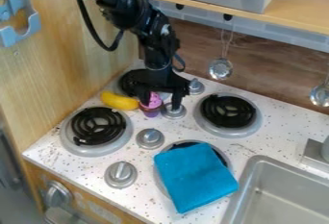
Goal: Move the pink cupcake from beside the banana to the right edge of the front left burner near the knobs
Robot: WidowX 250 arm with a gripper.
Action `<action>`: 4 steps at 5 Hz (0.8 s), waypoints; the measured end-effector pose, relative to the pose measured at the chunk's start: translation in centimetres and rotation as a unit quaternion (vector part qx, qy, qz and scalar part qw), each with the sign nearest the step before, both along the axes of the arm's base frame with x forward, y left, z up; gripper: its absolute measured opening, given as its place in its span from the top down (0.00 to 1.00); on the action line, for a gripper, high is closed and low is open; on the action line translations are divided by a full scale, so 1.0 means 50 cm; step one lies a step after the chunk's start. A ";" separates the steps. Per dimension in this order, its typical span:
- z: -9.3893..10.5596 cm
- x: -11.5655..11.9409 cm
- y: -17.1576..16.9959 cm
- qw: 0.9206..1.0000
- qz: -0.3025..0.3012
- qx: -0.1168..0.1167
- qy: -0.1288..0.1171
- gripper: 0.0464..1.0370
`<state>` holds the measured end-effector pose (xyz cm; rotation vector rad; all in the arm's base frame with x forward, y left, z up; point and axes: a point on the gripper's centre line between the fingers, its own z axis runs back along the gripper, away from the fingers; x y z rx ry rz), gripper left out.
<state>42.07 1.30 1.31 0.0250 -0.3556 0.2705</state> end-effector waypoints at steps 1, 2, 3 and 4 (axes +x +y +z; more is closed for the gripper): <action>-0.008 0.013 0.031 1.000 0.023 0.000 0.015 0.04; -0.013 0.028 0.066 0.998 0.038 0.009 0.040 0.04; -0.022 0.041 0.078 0.997 0.044 0.016 0.059 0.04; -0.026 0.055 0.093 0.996 0.058 0.016 0.060 0.04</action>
